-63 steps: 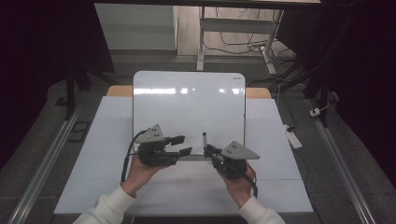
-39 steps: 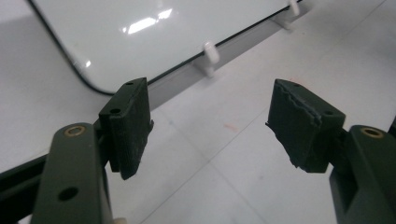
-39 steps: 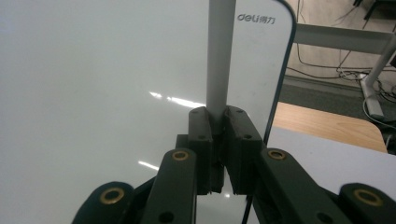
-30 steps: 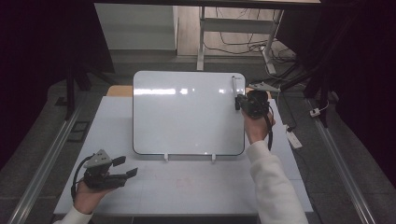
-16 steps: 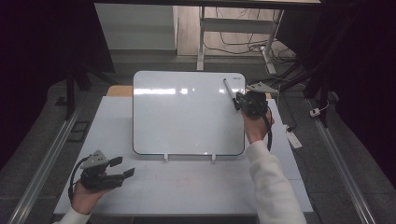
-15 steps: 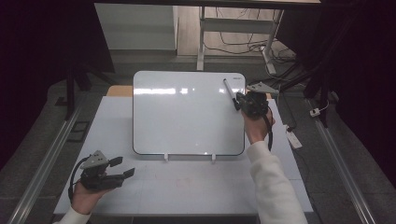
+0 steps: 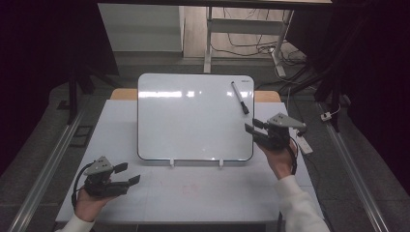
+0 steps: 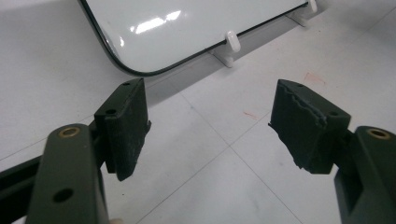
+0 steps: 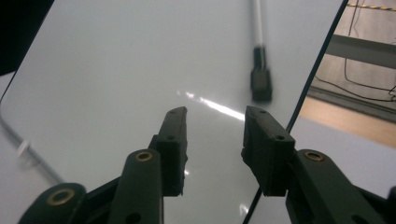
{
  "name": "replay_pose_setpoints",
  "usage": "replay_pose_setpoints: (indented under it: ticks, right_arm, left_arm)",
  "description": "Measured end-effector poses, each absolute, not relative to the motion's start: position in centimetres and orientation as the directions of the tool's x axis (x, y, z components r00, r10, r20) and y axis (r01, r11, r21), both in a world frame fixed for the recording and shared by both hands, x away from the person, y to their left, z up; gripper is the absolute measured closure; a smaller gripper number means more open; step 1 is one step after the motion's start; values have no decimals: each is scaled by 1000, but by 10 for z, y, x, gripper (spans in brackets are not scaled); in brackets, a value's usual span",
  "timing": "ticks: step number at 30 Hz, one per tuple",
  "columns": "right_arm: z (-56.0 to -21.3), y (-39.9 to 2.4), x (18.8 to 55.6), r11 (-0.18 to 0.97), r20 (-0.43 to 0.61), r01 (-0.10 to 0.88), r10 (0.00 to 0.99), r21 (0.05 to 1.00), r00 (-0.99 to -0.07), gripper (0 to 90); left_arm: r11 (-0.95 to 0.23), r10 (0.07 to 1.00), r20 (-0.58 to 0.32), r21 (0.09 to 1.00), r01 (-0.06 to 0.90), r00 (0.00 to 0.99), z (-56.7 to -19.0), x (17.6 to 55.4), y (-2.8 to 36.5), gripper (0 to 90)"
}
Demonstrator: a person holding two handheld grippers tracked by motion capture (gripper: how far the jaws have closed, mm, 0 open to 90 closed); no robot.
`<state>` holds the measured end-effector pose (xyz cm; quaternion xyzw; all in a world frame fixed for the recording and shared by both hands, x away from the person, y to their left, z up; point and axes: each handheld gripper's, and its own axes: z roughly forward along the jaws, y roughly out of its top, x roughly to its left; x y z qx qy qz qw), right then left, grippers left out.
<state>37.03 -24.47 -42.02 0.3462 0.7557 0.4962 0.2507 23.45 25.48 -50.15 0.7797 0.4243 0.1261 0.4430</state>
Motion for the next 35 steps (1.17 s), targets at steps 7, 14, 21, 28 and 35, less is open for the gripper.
replay_pose_setpoints:
  ticks: [7,14,21,28,35]
  right_arm:
    - [-454,-267,332,265,-8,283,744,922,-669,500]
    - [-475,-285,307,292,-23,275,724,916,-690,481]
    - [-493,-296,304,311,-19,304,726,901,-688,476]
    - [-493,-294,304,323,-36,290,722,901,-691,471]
    - [-494,-295,303,326,-38,290,721,900,-692,466]
  left_arm:
    - [-264,765,-174,794,547,621,-504,237,251,270]
    - [-284,754,-163,792,540,636,-507,238,248,259]
    - [-293,752,-158,790,539,640,-508,236,245,249]
    - [-300,748,-154,789,535,646,-508,236,243,239]
    - [-299,747,-155,790,535,646,-508,236,243,235]
